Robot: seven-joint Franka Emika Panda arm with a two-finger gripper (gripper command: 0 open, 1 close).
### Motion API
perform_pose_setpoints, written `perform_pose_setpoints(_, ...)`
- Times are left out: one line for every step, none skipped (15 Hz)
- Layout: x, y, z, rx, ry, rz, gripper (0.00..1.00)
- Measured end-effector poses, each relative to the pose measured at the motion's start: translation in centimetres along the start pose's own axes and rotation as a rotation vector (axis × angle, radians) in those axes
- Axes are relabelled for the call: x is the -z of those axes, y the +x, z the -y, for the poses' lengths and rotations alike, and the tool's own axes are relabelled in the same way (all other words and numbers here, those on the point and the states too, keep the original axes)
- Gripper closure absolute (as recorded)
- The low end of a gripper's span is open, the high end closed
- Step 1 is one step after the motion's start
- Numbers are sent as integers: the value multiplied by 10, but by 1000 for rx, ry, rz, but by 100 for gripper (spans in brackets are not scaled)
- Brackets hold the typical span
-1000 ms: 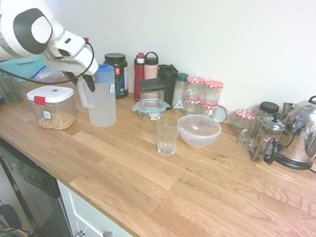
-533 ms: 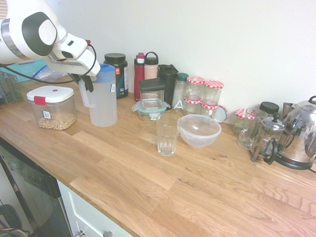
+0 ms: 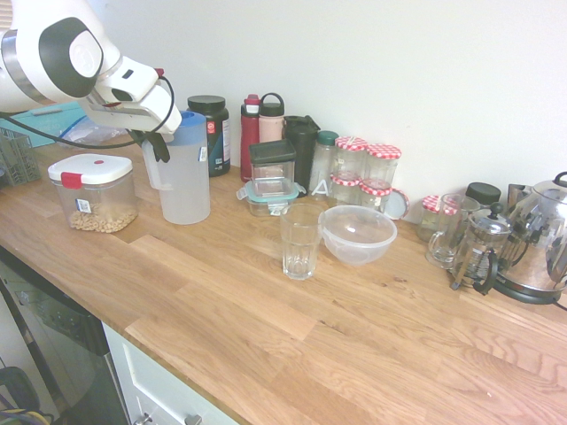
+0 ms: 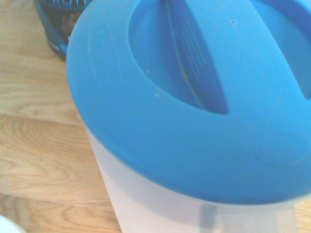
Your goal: Pour me some water
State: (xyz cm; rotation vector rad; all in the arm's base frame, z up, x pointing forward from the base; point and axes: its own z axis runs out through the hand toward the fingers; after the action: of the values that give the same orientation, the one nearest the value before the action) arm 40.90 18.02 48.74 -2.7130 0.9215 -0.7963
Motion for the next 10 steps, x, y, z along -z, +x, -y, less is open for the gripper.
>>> perform_pose_setpoints(15, 4, -5, 10, 5, 1, 100)
perform_pose_setpoints(32, 7, -13, 27, 3, 5, 100)
perform_pose_setpoints(50, 9, -23, 47, -9, 22, 100)
perform_pose_setpoints(68, 12, -37, 66, -23, 60, 100)
perform_pose_setpoints(83, 16, -56, 93, -38, 114, 100)
perform_pose_setpoints(96, 23, -75, 115, -55, 156, 100)
perform_pose_setpoints(108, 30, -94, 131, -69, 186, 100)
perform_pose_setpoints(118, 37, -112, 143, -84, 210, 100)
perform_pose_setpoints(124, 43, -129, 154, -100, 233, 100)
perform_pose_setpoints(129, 50, -148, 170, -114, 267, 100)
